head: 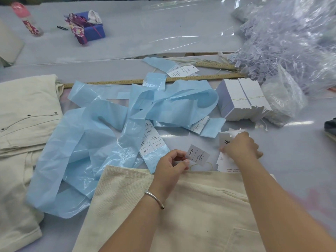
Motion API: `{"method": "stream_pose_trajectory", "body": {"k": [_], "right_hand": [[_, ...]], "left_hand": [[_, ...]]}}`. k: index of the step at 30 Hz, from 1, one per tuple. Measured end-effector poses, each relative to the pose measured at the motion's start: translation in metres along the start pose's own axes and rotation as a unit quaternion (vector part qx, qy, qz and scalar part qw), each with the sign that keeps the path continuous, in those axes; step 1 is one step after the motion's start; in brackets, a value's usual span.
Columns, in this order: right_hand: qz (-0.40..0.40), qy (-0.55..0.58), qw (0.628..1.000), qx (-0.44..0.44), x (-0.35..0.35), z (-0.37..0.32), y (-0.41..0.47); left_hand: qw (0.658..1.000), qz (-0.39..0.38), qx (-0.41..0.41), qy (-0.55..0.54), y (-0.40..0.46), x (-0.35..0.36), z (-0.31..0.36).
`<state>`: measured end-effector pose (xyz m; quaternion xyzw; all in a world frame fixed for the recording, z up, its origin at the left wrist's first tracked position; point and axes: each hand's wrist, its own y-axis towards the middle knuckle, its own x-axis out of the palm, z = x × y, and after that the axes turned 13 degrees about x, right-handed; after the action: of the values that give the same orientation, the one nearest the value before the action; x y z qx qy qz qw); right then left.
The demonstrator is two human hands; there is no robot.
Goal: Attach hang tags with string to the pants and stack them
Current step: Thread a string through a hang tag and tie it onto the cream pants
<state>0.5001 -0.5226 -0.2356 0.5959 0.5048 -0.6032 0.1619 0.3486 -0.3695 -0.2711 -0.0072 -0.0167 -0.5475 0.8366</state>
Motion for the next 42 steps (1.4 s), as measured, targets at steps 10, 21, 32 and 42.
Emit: {"method": "stream_pose_trajectory", "body": {"k": [10,21,32,42], "right_hand": [[0.016,0.090,0.974,-0.207,-0.036,0.033,0.001],[-0.108,0.271,0.908,-0.300,-0.092,0.099,-0.040],[-0.339,0.402,0.819,-0.231,-0.113,0.210,-0.082],[-0.403,0.339,0.799,-0.289,-0.146,0.263,-0.088]], "left_hand": [[0.997,0.006,-0.041,-0.071,-0.001,-0.002,0.017],[0.999,-0.047,-0.006,-0.014,-0.067,0.032,0.081],[0.997,-0.020,0.051,0.061,-0.143,0.112,0.137],[0.990,-0.016,0.047,0.129,-0.188,0.157,0.160]]}}
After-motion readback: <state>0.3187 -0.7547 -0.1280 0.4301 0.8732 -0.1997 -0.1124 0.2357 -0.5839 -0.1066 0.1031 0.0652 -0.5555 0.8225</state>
